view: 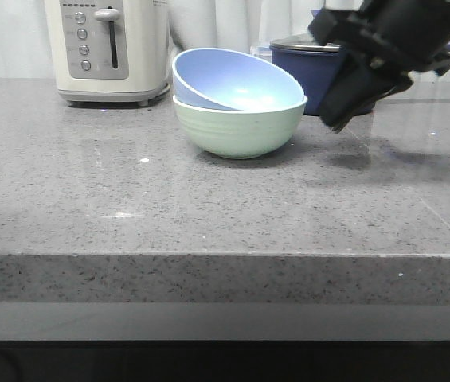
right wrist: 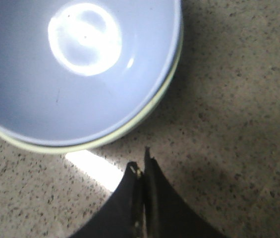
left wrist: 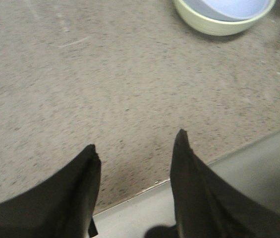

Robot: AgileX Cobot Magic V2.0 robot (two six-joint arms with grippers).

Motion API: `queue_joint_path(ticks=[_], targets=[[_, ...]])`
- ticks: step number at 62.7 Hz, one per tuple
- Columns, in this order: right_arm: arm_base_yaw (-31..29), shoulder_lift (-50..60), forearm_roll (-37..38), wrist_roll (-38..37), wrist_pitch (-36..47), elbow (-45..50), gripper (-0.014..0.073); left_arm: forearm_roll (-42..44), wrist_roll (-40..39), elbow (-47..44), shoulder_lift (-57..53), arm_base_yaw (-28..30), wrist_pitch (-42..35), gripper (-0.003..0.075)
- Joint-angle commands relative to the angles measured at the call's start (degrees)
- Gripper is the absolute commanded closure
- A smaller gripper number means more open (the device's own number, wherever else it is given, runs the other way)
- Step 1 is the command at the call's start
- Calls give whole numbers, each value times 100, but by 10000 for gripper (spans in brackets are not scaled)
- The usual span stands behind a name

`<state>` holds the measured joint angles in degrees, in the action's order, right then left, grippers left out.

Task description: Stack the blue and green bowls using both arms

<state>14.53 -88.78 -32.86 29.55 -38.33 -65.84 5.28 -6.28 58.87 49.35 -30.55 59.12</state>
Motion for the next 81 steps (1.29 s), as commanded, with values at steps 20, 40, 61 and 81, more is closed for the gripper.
queue_joint_path(ticks=[20, 40, 61, 81], targets=[[-21, 2290, 2463, -2353, -921, 208, 648, 403, -473, 24, -747, -52, -331, 385], [-21, 4678, 2493, -2663, -1168, 1226, 648, 403, -473, -138, -747, -52, -361, 385], [-21, 5925, 2596, -2743, -1516, 1703, 648, 403, -473, -141, -747, -52, -361, 391], [-21, 5945, 2596, -2743, -1498, 1703, 648, 403, -448, -141, -747, -52, -361, 740]])
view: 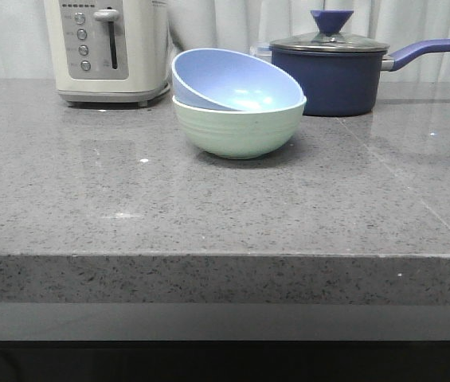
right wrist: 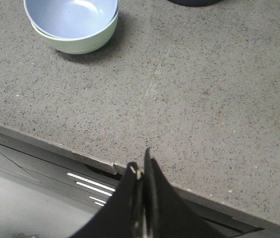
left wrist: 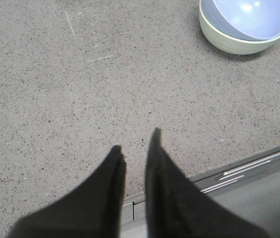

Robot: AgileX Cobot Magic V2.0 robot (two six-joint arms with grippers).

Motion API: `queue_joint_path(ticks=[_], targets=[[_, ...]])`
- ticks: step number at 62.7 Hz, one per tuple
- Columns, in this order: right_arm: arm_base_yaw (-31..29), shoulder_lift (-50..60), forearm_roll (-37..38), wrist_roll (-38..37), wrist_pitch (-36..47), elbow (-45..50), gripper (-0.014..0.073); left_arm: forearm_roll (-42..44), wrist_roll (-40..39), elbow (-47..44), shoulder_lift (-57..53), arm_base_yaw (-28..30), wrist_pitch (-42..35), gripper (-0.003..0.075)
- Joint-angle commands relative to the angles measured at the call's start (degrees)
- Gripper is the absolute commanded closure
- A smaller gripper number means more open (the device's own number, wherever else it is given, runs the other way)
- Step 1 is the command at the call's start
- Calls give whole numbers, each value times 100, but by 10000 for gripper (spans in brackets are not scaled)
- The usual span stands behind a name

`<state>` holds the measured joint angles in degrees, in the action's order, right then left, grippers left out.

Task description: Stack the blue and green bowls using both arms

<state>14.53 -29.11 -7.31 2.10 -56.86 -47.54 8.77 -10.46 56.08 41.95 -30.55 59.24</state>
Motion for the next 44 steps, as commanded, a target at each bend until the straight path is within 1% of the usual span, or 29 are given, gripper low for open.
queue_joint_path(ticks=[1, 28, 35, 40, 44], targets=[[-21, -22, 42, 2, 355, -127, 648, 54, -30, 139, -7, -52, -373, 740], [-21, -22, 42, 2, 355, -127, 648, 54, -30, 139, -7, -52, -373, 740], [-21, -22, 42, 2, 355, -127, 648, 95, -30, -80, -137, -50, -618, 740], [-21, -22, 37, 2, 355, -127, 648, 103, -30, -344, -396, 137, -930, 740], [-21, -22, 37, 2, 355, -127, 648, 219, -30, -705, -688, 400, -1242, 740]])
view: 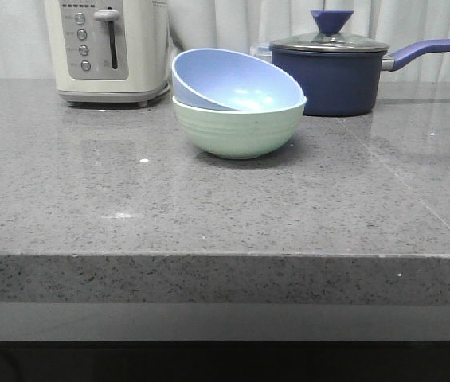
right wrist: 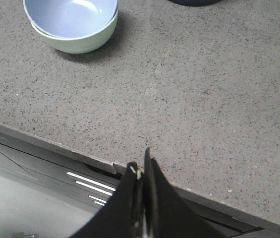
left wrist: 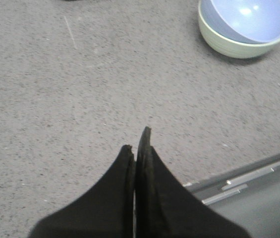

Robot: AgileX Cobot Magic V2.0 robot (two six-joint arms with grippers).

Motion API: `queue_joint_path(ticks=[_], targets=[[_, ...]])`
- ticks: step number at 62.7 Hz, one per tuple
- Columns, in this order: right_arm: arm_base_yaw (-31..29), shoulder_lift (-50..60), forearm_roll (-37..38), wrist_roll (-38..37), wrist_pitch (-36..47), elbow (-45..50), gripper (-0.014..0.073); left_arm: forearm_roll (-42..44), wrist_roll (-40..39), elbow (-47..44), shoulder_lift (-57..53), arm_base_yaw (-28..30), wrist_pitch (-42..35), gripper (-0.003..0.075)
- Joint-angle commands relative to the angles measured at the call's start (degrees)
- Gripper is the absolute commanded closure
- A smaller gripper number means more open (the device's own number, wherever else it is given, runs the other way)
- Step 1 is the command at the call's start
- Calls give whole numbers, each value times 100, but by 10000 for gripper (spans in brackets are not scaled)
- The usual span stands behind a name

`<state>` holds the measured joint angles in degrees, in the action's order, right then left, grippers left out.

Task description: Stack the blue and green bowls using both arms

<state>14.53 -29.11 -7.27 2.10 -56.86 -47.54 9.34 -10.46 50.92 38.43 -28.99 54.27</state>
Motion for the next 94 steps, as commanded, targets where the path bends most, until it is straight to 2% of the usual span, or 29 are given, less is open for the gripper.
queue_joint_path(ticks=[1, 8, 15, 24, 35, 51, 63, 84, 94], targets=[[-21, -22, 32, 2, 355, -127, 648, 163, -30, -274, -410, 316, -832, 740], [-21, -22, 32, 2, 355, -127, 648, -78, 139, -1117, -1082, 971, -1919, 740], [-21, -22, 32, 2, 355, -127, 648, -855, 833, -2050, -1780, 1587, -3269, 740], [-21, -22, 32, 2, 355, -127, 648, -1866, 1386, -3160, -2493, 2128, -4236, 740], [-21, -22, 32, 2, 355, -127, 648, -1911, 1387, -4101, -3134, 2281, -4618, 740], [-21, -22, 32, 2, 355, -127, 648, -1911, 1387, -4917, -3705, 2281, -5462, 740], [-21, -22, 32, 2, 354, -127, 648, -1911, 1387, -5150, -3967, 2281, -5744, 740], [-21, -22, 32, 2, 355, -127, 648, -1911, 1309, -5150, -3980, 2281, -5710, 740], [-21, -22, 32, 2, 355, -127, 648, -1327, 811, -5150, -3980, 2281, -5710, 740]])
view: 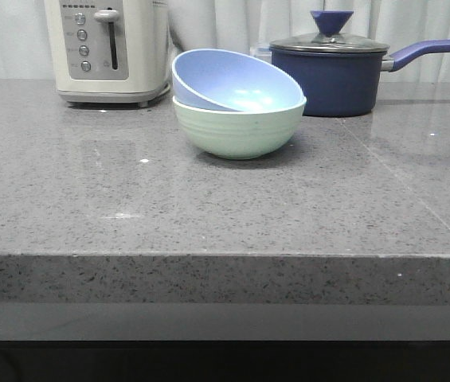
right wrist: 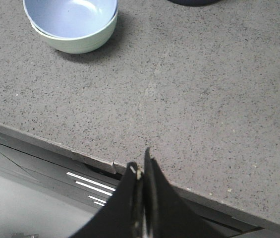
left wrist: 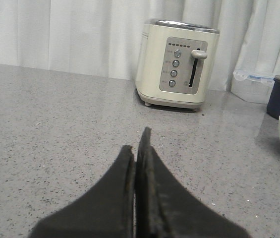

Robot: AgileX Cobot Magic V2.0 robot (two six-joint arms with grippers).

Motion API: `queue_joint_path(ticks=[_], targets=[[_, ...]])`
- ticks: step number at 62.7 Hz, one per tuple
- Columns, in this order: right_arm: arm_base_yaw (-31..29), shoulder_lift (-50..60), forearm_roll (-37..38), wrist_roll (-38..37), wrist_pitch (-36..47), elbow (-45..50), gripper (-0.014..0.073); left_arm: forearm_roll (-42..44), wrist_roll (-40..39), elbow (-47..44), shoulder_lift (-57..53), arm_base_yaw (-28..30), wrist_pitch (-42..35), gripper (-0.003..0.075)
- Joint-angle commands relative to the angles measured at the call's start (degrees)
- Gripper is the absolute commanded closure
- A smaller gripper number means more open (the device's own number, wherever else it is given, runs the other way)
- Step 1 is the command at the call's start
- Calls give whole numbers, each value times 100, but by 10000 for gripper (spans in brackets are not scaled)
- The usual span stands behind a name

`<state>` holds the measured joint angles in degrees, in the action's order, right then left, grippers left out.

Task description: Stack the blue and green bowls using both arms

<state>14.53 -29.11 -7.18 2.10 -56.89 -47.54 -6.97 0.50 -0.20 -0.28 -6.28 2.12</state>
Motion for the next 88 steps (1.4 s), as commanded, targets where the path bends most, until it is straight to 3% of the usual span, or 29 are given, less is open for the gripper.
queue_joint_path(ticks=[1, 81, 88], targets=[[-21, -22, 23, 2, 358, -127, 648, 345, -335, -37, -108, 10, -494, 740], [-21, -10, 62, 15, 368, -120, 648, 438, -379, -37, -97, 10, -494, 740], [-247, 257, 172, 15, 876, 224, 648, 438, -379, -37, -97, 10, -494, 740]])
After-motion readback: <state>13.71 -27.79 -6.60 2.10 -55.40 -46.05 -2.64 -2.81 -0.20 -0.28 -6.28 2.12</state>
